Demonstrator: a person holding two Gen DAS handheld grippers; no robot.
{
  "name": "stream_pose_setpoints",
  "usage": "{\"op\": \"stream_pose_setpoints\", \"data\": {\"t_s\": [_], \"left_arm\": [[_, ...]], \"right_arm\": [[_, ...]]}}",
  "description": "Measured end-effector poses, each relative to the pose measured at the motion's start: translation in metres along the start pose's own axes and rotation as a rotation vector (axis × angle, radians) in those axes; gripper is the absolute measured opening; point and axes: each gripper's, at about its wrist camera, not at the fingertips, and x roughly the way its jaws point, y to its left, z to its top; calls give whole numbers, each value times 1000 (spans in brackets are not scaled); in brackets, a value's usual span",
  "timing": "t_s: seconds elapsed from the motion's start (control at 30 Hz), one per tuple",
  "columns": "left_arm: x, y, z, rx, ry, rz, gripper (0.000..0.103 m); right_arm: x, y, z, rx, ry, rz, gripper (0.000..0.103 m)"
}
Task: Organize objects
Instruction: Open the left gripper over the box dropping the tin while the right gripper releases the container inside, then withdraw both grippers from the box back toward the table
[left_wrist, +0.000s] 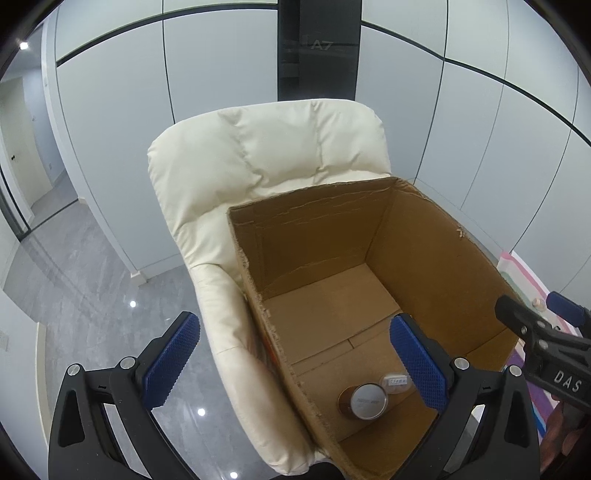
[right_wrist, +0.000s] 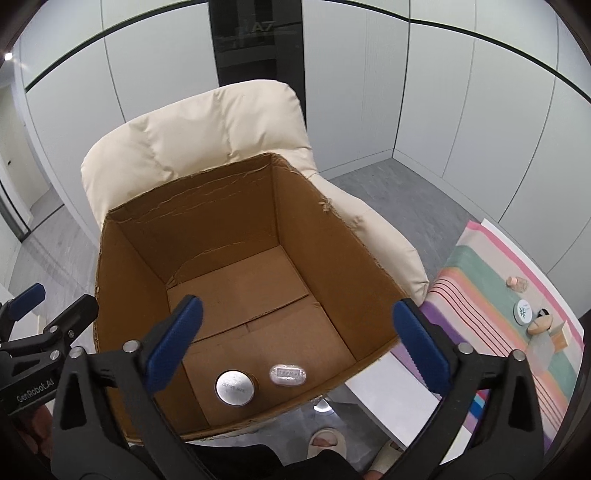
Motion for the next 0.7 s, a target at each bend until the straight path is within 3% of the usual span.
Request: {"op": "stream_pose_setpoints", "data": {"t_s": [0.7], "left_arm": [[13,-73,2,114,9,-82,103]], "right_arm": [[-20,-71,-11,56,-22,-77,103]]}}
